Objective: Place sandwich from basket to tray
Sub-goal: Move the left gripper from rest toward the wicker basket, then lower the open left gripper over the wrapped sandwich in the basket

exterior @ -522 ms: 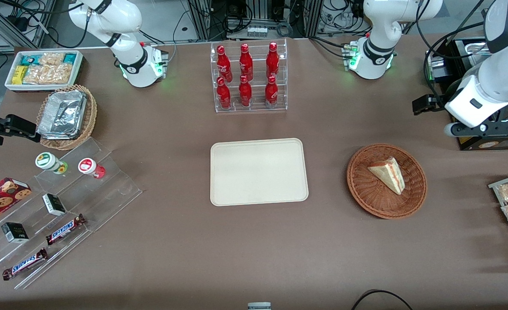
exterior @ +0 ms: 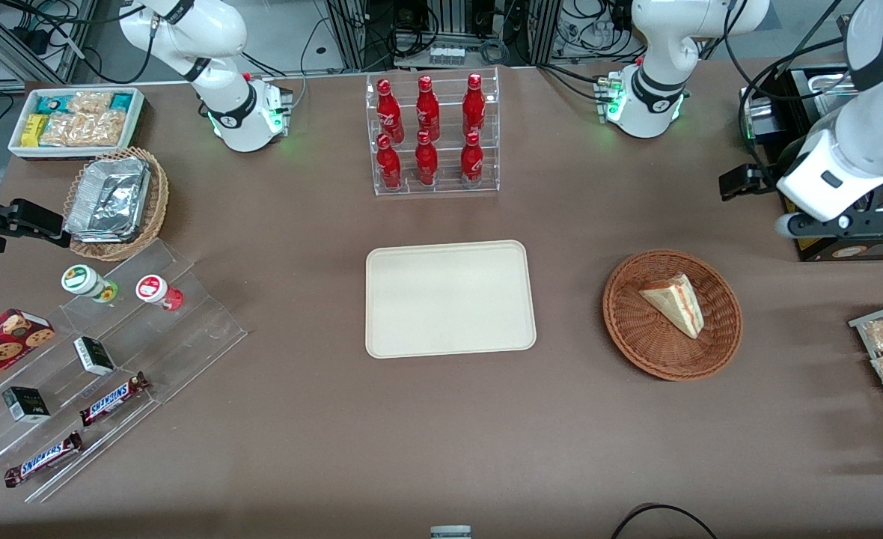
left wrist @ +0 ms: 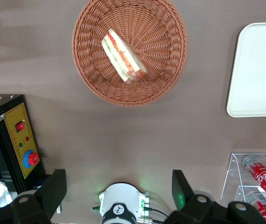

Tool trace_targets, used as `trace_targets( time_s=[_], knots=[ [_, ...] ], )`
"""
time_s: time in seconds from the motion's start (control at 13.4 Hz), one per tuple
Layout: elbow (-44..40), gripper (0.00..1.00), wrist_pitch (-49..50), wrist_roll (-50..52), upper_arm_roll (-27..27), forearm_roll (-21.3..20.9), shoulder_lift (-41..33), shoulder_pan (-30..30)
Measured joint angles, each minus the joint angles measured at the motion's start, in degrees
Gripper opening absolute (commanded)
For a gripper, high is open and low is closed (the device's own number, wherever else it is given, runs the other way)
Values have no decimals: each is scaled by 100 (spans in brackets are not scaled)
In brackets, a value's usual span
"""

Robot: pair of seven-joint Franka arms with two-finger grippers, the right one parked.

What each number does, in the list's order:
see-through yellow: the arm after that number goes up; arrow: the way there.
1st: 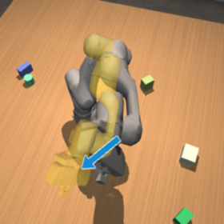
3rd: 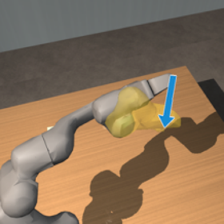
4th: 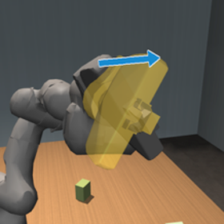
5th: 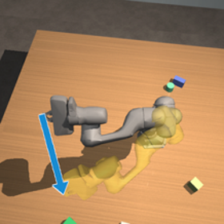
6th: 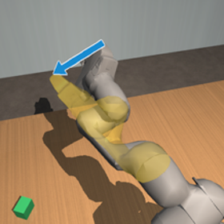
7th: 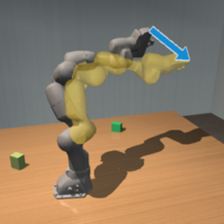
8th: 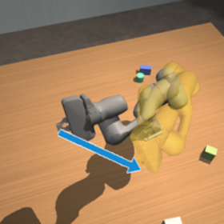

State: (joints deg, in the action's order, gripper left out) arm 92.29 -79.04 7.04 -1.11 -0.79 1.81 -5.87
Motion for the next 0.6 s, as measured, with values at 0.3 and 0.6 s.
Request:
trace_targets(
  time_s=[0.3, 0.6],
  knots=[
    [303, 100, -604, 0, -4, 0, 390, -8],
    [1111, 100, -1778, 333, 0, 0, 556, -6]
  ],
)
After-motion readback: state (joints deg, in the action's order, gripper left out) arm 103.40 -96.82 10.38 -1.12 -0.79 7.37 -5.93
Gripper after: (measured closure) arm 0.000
